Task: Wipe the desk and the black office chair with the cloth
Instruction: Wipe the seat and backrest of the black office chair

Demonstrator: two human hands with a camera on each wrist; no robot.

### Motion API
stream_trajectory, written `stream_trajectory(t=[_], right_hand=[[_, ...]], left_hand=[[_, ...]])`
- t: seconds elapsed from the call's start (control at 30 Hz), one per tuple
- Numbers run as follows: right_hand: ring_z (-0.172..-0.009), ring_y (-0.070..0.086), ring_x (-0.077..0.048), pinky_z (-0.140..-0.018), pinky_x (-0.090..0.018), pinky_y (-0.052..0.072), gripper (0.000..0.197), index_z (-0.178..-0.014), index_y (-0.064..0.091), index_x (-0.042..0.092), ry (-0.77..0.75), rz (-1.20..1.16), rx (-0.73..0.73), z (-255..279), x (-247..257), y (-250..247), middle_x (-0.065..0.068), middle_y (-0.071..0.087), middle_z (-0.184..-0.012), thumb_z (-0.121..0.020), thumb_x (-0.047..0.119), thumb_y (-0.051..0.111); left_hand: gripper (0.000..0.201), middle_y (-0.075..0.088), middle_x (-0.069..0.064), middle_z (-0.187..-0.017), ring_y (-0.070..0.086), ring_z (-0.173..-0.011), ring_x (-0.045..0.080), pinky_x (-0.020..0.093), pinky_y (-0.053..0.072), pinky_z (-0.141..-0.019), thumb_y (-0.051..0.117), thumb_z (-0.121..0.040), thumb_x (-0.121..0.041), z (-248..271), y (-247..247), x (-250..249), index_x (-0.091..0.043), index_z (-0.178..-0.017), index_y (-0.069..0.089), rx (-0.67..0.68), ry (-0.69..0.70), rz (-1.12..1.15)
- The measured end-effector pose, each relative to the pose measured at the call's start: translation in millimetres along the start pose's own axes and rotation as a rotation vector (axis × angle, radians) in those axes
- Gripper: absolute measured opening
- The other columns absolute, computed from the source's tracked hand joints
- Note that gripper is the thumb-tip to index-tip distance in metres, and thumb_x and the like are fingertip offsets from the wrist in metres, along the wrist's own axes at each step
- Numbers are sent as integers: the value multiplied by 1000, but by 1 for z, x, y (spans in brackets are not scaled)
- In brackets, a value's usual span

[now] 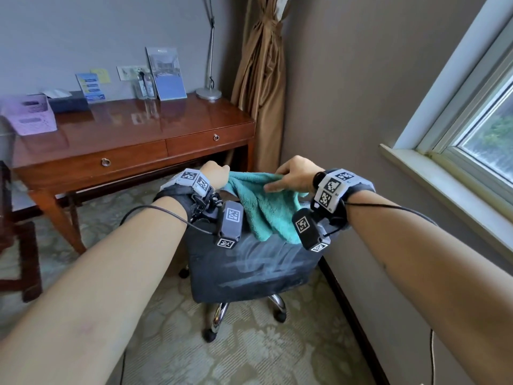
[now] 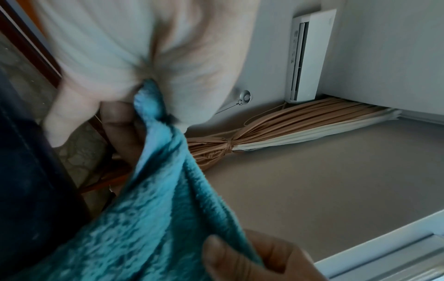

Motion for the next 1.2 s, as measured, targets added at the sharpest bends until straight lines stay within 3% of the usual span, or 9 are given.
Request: stream_trajectory(t=[0.23,0.4,0.5,0.63,0.7,0.8,0.87,1.0,1.2], right_hand=[[-90,61,-25,-73,-31,48,28,-98,70,15,-78,-32,-551,-1,16,-88,-7,67,-90,-86,40,64],[-91,59,-30,-73,-36,47,22,-99,64,19,-216,-1,-741,15,27,-103,-7,65,-95,-91,36,54],[-82,59,-26,-68,-34,48,18,-78,63,18,-173,-102,-659,16,9,-94,-5,64,-79,-85,34,58],[-83,59,-22,-63,-27,46,22,-79,72,18,48,-70,-73,4,-26,-25,-6,67,-86,-65,36,68],[-75,59,-24,-60,-29,48,41,-86,71,14,123,-110,61,7,-41,2,-8,64,-82,-55,40,61],[-68,59,-20,-60,-30,50,36,-81,74,18,110,-299,35,8,-44,19,-5,67,-76,-78,49,57],[-84,60,-17,-77,-30,48,41,-85,76,25,35,-135,-96,5,-39,15,0,70,-89,-93,49,43],[-123,44,-20,-105,-39,35,41,-116,64,32,-99,192,-134,-3,-19,54,5,55,-127,-95,50,34],[-96,63,-29,-85,-38,39,50,-88,64,22,-146,473,-378,7,29,96,-3,70,-98,-100,44,21]], left_hand=[[35,53,9,-92,55,-82,26,46,56,-84,54,-95,-37,-4,-16,-19,-3,-102,62,-60,33,403],[27,50,10,-79,52,-69,24,45,56,-84,54,-95,-32,-3,-36,-54,-12,-76,57,-194,200,501],[24,56,12,-78,59,-72,26,44,58,-79,57,-92,-28,-6,-32,-50,-12,-74,58,-170,206,415],[7,59,16,-80,58,-69,25,30,50,-60,66,-82,-11,-1,16,-17,-7,-84,60,156,80,176],[16,56,9,-72,56,-70,25,30,46,-64,63,-78,-23,3,38,-3,-14,-68,54,283,91,-120],[17,58,10,-78,58,-71,30,30,45,-57,70,-76,-21,5,45,-1,-5,-68,68,321,177,-289],[17,53,7,-66,47,-57,25,23,36,-47,72,-75,-15,4,38,4,-5,-63,66,294,183,-211],[33,65,6,-84,60,-77,24,29,48,-73,59,-88,-36,-9,16,22,-4,-88,69,125,173,-214],[54,63,15,-116,57,-102,32,37,40,-88,17,-99,-36,-22,24,69,-9,-105,63,-40,184,-495]])
Point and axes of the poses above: each hand's wrist, its own z-axis away from the middle knuckle, its own y-axis out of the palm, x = y × z, the point moved 10 cm from there along -z, towards the middle knuckle
